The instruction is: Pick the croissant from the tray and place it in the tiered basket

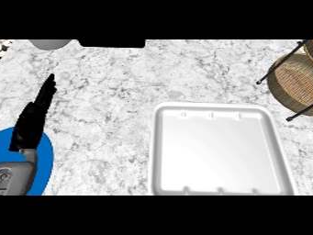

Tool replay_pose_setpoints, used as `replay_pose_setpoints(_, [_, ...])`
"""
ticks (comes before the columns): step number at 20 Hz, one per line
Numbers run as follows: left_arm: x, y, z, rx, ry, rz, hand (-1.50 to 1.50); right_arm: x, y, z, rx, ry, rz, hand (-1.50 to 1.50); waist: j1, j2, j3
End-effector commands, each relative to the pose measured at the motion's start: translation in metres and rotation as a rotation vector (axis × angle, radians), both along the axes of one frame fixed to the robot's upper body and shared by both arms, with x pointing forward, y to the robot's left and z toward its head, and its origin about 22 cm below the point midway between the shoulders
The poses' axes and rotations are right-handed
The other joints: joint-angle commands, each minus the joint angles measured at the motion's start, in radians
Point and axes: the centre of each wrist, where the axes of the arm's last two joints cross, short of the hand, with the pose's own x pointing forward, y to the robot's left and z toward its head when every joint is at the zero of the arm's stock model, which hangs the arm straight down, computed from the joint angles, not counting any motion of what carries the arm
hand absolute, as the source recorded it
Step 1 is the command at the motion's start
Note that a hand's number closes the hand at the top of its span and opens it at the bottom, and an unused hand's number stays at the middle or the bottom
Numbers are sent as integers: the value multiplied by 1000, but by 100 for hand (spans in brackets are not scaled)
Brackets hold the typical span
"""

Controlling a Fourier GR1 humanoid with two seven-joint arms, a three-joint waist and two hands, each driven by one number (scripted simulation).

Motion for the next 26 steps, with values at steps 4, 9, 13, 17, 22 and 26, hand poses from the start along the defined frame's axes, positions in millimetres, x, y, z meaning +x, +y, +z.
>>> replay_pose_setpoints(4, [-5, 15, -6, -7, 13, 10, 0, 8, 0, -26, 235, -13, 14, -150, -2, 5, 8])
replay_pose_setpoints(9, [-11, 5, 4, 1, 8, -16, 0, -6, -32, 9, 333, -128, -24, -150, 7, 6, 9])
replay_pose_setpoints(13, [-2, 1, 2, -12, 19, -7, 0, -15, -46, 38, 369, -195, -90, -150, -5, 4, 8])
replay_pose_setpoints(17, [-4, -6, 0, 0, 12, -7, 0, -43, -80, 51, 424, -116, -180, -150, 3, 10, 9])
replay_pose_setpoints(22, [6, 3, 17, -2, -26, -6, 0, -90, -122, 67, 494, -47, -235, -150, 14, 17, 12])
replay_pose_setpoints(26, [-6, 9, 1, -15, 0, 0, 0, -133, -152, 52, 524, -28, -223, -150, 10, 20, 15])
